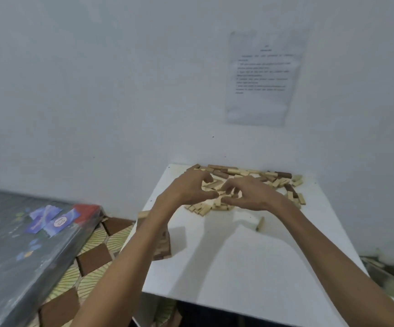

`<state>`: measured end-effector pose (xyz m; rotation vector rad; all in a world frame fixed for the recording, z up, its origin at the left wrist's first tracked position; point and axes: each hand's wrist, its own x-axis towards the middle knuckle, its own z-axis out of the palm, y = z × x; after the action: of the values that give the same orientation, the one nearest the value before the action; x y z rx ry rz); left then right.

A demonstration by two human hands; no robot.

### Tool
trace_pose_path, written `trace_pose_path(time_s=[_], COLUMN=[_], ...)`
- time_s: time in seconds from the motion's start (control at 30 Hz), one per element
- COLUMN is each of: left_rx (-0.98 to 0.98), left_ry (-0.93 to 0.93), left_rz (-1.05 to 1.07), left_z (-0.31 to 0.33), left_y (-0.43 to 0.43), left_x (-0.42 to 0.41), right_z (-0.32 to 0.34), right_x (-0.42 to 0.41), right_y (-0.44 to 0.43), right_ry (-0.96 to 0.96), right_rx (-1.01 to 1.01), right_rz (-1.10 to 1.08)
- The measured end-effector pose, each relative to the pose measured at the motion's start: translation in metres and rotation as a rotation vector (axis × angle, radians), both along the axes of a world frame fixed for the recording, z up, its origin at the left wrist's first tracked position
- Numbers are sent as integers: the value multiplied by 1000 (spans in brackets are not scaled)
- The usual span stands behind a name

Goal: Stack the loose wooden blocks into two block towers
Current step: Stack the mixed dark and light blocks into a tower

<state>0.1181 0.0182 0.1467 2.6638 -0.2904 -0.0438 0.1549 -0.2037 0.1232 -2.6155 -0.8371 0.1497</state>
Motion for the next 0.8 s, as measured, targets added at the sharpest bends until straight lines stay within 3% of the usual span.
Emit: trace_pose_path(time_s=[0.2, 0.47, 0.63, 0.8], left_rx=[-41, -13, 34, 73], left_ry=[1, 9, 33, 115], left_rz=[145, 510, 582, 600], left_z=[-27, -83, -105, -122], left_y=[-22, -12, 4, 13], left_x=[61, 137, 175, 200], right_z=[-13, -48, -77, -107], right_x=[47, 130, 178, 212], right_y=[-30, 1, 21, 45], right_ry=[-8, 2, -11, -121], right_rx=[-149, -16, 28, -61], right_rz=[-113, -272, -322, -263])
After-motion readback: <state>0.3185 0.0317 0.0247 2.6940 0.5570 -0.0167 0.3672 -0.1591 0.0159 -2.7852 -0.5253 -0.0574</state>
